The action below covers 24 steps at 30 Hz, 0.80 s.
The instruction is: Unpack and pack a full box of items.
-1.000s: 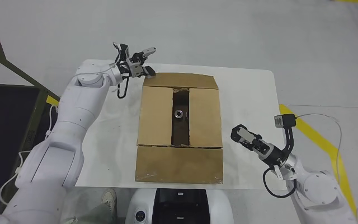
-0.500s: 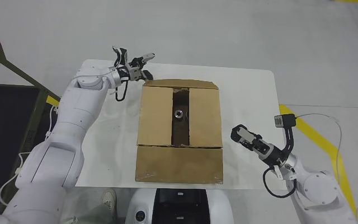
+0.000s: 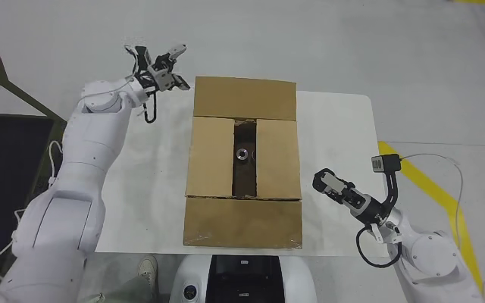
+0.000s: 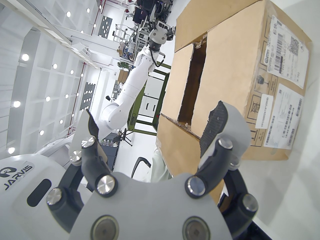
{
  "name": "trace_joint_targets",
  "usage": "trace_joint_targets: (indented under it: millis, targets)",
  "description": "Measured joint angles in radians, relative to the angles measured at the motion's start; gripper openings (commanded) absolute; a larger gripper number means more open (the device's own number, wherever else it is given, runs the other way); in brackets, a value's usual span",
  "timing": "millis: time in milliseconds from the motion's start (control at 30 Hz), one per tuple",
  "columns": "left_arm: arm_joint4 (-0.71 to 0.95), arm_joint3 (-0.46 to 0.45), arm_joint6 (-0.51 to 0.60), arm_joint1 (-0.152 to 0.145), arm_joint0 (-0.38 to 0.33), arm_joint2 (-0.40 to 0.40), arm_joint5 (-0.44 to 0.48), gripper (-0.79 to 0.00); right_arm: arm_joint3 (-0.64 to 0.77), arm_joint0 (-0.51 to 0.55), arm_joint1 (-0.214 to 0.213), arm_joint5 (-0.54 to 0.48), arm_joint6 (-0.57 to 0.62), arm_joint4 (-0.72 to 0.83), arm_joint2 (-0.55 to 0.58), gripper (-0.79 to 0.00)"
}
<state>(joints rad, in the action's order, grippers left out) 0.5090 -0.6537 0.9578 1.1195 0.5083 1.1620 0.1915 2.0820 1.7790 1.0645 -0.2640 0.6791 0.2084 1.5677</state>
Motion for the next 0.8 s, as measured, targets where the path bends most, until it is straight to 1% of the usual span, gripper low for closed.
trace_joint_targets:
  millis: [133,300,433,633,733,800]
  targets:
    - [-0.042,-0.069,0.027,-0.031,0.030,0.056,0.056,0.000,0.000,0.000,0.000,0.000,0.000,0.000,0.000,0.000]
    - [-0.072,-0.177,0.076,-0.077,0.100,0.152,0.080,0.000,0.000,0.000,0.000,0.000,0.000,0.000,0.000,0.000]
    - [-0.146,-0.290,0.098,-0.120,0.184,0.246,0.074,0.000,0.000,0.000,0.000,0.000,0.000,0.000,0.000,0.000]
    - [-0.235,-0.454,0.146,-0.171,0.322,0.378,0.068,0.000,0.000,0.000,0.000,0.000,0.000,0.000,0.000,0.000]
    - [-0.269,-0.517,0.164,-0.188,0.386,0.434,0.068,0.000,0.000,0.000,0.000,0.000,0.000,0.000,0.000,0.000]
    - [-0.269,-0.543,0.174,-0.196,0.416,0.463,0.063,0.000,0.000,0.000,0.000,0.000,0.000,0.000,0.000,0.000]
